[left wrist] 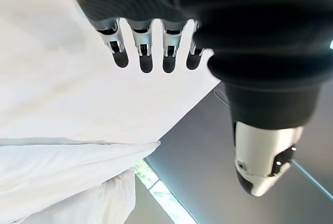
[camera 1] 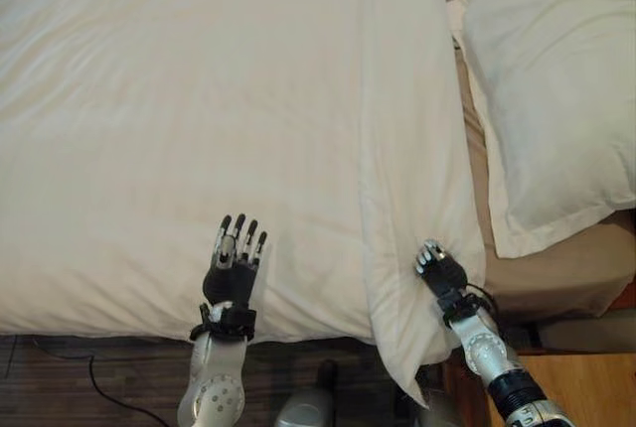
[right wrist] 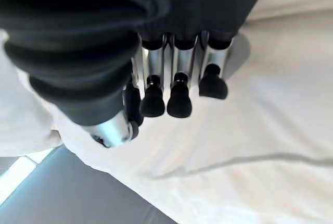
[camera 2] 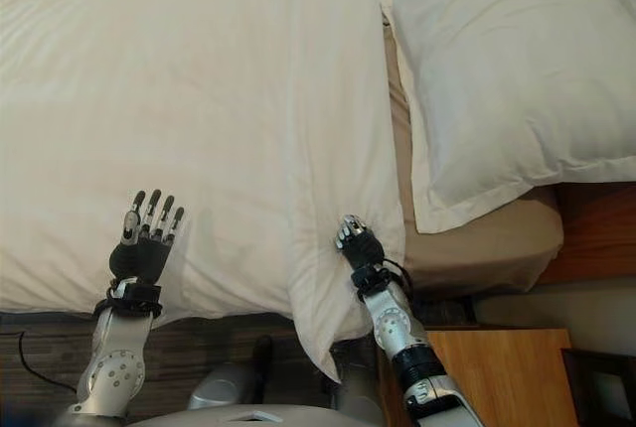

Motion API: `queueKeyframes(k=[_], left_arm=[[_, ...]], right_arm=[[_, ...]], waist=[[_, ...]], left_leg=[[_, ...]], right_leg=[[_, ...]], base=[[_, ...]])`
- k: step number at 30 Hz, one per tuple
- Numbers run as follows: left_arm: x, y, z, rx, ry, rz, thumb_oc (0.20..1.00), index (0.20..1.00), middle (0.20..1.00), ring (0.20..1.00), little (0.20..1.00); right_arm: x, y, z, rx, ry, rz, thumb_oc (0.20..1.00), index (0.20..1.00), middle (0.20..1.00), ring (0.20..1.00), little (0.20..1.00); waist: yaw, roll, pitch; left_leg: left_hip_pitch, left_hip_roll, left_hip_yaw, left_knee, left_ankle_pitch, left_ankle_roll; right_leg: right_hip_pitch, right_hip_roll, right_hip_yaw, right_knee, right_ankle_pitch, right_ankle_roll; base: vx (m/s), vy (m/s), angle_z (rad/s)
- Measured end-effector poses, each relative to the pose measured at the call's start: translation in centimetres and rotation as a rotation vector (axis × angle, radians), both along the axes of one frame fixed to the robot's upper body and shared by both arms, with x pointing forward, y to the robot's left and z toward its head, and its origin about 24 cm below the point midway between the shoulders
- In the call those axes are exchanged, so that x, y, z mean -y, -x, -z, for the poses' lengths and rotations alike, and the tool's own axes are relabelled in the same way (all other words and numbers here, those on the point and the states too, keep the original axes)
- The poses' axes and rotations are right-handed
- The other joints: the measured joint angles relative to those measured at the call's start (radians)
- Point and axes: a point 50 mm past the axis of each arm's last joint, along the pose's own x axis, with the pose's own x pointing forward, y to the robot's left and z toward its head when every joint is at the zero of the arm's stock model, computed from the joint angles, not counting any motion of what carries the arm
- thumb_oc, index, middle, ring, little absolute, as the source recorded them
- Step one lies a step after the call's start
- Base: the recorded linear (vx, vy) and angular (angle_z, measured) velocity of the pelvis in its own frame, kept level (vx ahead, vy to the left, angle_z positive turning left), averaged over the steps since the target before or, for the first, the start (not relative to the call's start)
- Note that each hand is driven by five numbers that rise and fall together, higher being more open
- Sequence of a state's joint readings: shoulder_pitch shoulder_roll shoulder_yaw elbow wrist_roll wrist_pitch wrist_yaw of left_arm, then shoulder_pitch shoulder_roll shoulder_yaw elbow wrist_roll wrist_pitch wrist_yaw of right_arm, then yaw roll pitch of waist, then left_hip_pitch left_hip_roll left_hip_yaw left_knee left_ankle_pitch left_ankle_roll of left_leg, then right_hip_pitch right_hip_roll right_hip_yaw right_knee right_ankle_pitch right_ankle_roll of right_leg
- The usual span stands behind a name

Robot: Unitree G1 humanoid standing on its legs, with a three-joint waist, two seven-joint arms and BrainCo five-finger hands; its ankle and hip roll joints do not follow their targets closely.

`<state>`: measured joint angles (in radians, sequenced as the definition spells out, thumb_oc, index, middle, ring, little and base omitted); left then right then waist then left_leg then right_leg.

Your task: Making the bed.

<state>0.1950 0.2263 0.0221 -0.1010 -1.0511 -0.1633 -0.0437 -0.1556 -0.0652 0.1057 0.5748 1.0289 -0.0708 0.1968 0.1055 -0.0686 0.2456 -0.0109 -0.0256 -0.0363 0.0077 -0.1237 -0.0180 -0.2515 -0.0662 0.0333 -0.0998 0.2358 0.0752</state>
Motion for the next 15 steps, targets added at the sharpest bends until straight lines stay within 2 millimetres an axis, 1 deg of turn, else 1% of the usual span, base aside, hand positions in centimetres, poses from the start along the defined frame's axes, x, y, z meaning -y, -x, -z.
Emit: queueKeyframes(k=[2, 3, 5, 6, 7, 8, 9, 10, 11, 12, 13, 14, 15], left_arm=[[-0.3, -0.1, -0.2, 0.008, 0.001, -0.015, 1.0, 1.0, 1.0, 1.0, 1.0], [-0.4, -0.1, -0.2, 0.01, 0.0, -0.019, 1.0, 1.0, 1.0, 1.0, 1.0], [-1.1, 0.0, -0.4, 0.018, -0.011, -0.042, 1.0, 1.0, 1.0, 1.0, 1.0], [-1.6, 0.1, -0.7, 0.027, -0.02, -0.058, 1.0, 1.0, 1.0, 1.0, 1.0], [-1.5, -0.1, -0.9, 0.038, -0.024, -0.053, 1.0, 1.0, 1.0, 1.0, 1.0], [-1.4, -0.3, -1.1, 0.045, -0.024, -0.045, 1.0, 1.0, 1.0, 1.0, 1.0], [-1.2, -0.7, -1.3, 0.06, -0.024, -0.033, 1.0, 1.0, 1.0, 1.0, 1.0], [-1.3, -0.7, -1.4, 0.063, -0.027, -0.036, 1.0, 1.0, 1.0, 1.0, 1.0], [-1.5, -0.7, -1.6, 0.071, -0.029, -0.049, 1.0, 1.0, 1.0, 1.0, 1.0], [-1.6, -0.7, -1.7, 0.077, -0.03, -0.054, 1.0, 1.0, 1.0, 1.0, 1.0], [-1.7, -0.8, -1.8, 0.084, -0.032, -0.062, 1.0, 1.0, 1.0, 1.0, 1.0], [-1.5, -0.9, -1.9, 0.091, -0.031, -0.055, 1.0, 1.0, 1.0, 1.0, 1.0], [-1.2, -1.3, -2.2, 0.109, -0.029, -0.043, 1.0, 1.0, 1.0, 1.0, 1.0]], right_arm=[[-0.3, 0.4, 0.6, -0.014, -0.03, 0.01, 0.2, 0.2, 0.2, 0.2, 0.2], [-0.1, 0.8, 1.1, -0.026, -0.033, 0.008, 0.2, 0.2, 0.2, 0.2, 0.2], [1.5, 3.3, 3.6, -0.113, -0.007, 0.032, 0.2, 0.2, 0.2, 0.2, 0.2], [2.9, 5.5, 5.7, -0.229, 0.017, 0.075, 0.2, 0.2, 0.2, 0.2, 0.2], [4.9, 8.4, 8.2, -0.4, 0.07, 0.117, 0.2, 0.2, 0.2, 0.2, 0.2], [7.1, 12.2, 10.4, -0.603, 0.107, 0.181, 0.2, 0.2, 0.2, 0.2, 0.2], [9.1, 16.2, 11.7, -0.764, 0.146, 0.238, 0.2, 0.2, 0.2, 0.2, 0.2], [10.7, 20.1, 12.3, -0.897, 0.159, 0.307, 0.2, 0.2, 0.2, 0.2, 0.2], [12.7, 25.2, 12.4, -1.056, 0.163, 0.433, 0.2, 0.2, 0.2, 0.2, 0.2], [13.6, 27.1, 12.1, -1.103, 0.171, 0.48, 0.2, 0.2, 0.2, 0.2, 0.2], [14.3, 28.1, 11.8, -1.122, 0.184, 0.512, 0.2, 0.2, 0.2, 0.2, 0.2], [15.2, 29.2, 11.4, -1.132, 0.206, 0.549, 0.2, 0.2, 0.2, 0.2, 0.2], [15.4, 29.1, 11.3, -1.127, 0.21, 0.557, 0.2, 0.2, 0.2, 0.2, 0.2]], waist=[[-0.031, -0.005, -0.004], [-0.041, -0.006, -0.006], [-0.068, -0.011, -0.018], [-0.085, -0.025, -0.034], [-0.083, -0.027, -0.039], [-0.078, -0.029, -0.04], [-0.081, -0.027, -0.039], [-0.088, -0.023, -0.038], [-0.104, -0.022, -0.039], [-0.116, -0.022, -0.039], [-0.126, -0.022, -0.039], [-0.137, -0.024, -0.039], [-0.14, -0.024, -0.04]], left_leg=[[0.009, 0.0, 0.002, -0.002, -0.001, 0.001], [0.02, -0.002, 0.001, -0.004, -0.001, 0.002], [0.038, -0.002, 0.0, -0.01, -0.003, 0.004], [0.036, 0.001, 0.007, -0.01, -0.005, 0.007], [0.04, 0.0, 0.014, -0.011, -0.005, 0.01], [0.037, -0.003, 0.022, -0.012, -0.006, 0.012], [0.041, -0.006, 0.026, -0.014, -0.006, 0.014], [0.045, -0.008, 0.026, -0.017, -0.005, 0.015], [0.056, -0.009, 0.028, -0.025, -0.005, 0.015], [0.063, -0.008, 0.029, -0.03, -0.006, 0.015], [0.067, -0.005, 0.035, -0.039, -0.005, 0.018], [0.08, -0.002, 0.056, -0.045, -0.005, 0.02], [0.087, 0.0, 0.062, -0.049, -0.005, 0.021]], right_leg=[[0.007, -0.003, 0.0, 0.0, -0.006, 0.007], [0.016, -0.003, 0.003, 0.0, -0.005, 0.007], [0.036, -0.003, 0.007, 0.0, -0.01, 0.01], [0.03, -0.004, 0.012, -0.004, -0.023, 0.013], [0.032, -0.006, 0.02, -0.003, -0.024, 0.015], [0.029, -0.007, 0.026, -0.005, -0.029, 0.021], [0.027, -0.009, 0.028, -0.005, -0.032, 0.026], [0.029, -0.011, 0.028, -0.005, -0.032, 0.026], [0.034, -0.009, 0.033, -0.005, -0.031, 0.025], [0.037, -0.008, 0.035, -0.005, -0.031, 0.025], [0.039, -0.005, 0.041, -0.005, -0.031, 0.025], [0.041, -0.001, 0.058, -0.005, -0.031, 0.025], [0.042, 0.002, 0.06, -0.005, -0.031, 0.025]], base=[[0.05, 0.028, -0.01], [0.05, 0.018, -0.01], [0.05, 0.002, -0.02], [0.05, -0.002, -0.11], [0.02, 0.0, -0.17], [0.04, 0.003, -0.15], [0.04, 0.01, -0.1], [0.06, 0.022, -0.11], [0.05, 0.026, -0.12], [0.04, 0.019, -0.2], [0.04, 0.017, -0.34], [0.03, 0.011, -0.37], [0.04, 0.021, -0.29]])
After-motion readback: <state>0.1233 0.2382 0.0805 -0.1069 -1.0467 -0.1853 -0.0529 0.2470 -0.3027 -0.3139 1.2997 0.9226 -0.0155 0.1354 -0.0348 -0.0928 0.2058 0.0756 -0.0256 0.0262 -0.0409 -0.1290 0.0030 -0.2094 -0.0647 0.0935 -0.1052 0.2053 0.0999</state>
